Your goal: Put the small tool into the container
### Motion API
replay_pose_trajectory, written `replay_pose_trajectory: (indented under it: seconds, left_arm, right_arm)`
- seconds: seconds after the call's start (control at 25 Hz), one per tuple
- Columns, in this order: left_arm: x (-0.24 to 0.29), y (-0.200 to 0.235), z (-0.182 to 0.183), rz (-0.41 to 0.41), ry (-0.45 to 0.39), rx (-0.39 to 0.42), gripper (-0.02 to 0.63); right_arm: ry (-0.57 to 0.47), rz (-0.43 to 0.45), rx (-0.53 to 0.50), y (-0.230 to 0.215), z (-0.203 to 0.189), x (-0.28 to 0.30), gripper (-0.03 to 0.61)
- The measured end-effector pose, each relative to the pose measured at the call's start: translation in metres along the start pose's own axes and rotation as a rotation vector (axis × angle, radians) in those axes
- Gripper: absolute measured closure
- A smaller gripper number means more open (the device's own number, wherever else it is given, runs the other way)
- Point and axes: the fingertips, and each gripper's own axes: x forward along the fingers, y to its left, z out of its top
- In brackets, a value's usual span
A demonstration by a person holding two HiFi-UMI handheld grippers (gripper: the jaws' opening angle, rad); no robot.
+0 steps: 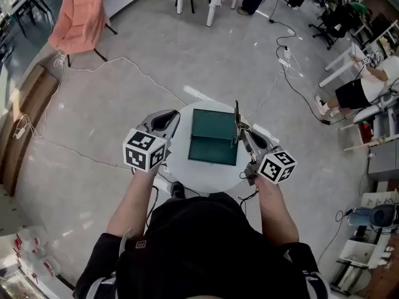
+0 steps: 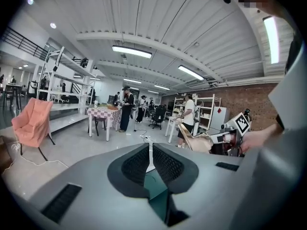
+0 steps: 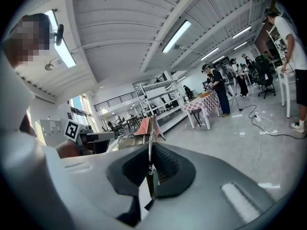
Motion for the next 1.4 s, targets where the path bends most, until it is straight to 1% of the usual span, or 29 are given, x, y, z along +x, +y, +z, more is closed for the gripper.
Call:
replay_pose_trajectory:
  seconds: [0.16,0.32,0.4,0.48,0.68,0.84,1.0,1.16,1.4]
  left_arm:
    - [0.006,0.006,-0.015,-0.033,0.025,-0.024,0.586]
    - [0.013,-0.001,-0.028,-0.055,0.055,-0.042,0.586]
    - [0.017,-0.005,-0.031,-0.056,0.066,-0.047,0.586]
    - [0.020,-0.009,-0.033,-0.048,0.074,-0.051,0.586]
    - [0.020,-0.013,-0.043,-0.008,0.100,-0.066,0.586]
    - [0.020,-0.022,-0.048,0.017,0.123,-0.074,0.586]
    - [0.013,-0.018,-0.055,0.064,0.140,-0.092,0.586]
    - [-0.005,-0.001,-0.068,0.132,0.149,-0.129,0.586]
    - [-0.025,0.015,-0.074,0.219,0.141,-0.176,0.586]
  right_arm:
    - [0.082,-0.045,-0.024,-0.001,-0.031,0.007,0.568]
    - [0.173,-0.066,-0.031,-0.010,-0.066,0.007,0.568]
    - [0.223,-0.067,-0.042,-0.019,-0.083,0.009,0.568]
    - [0.284,-0.067,-0.075,-0.031,-0.100,0.011,0.568]
    - [0.430,-0.045,-0.148,-0.053,-0.147,0.020,0.568]
    - [0.542,-0.024,-0.212,-0.069,-0.173,0.023,0.568]
    - [0.686,-0.002,-0.338,-0.084,-0.202,0.032,0.568]
    - [0.829,0.049,-0.476,-0.090,-0.234,0.044,0.568]
    - [0.932,0.115,-0.580,-0.093,-0.255,0.061,0.566]
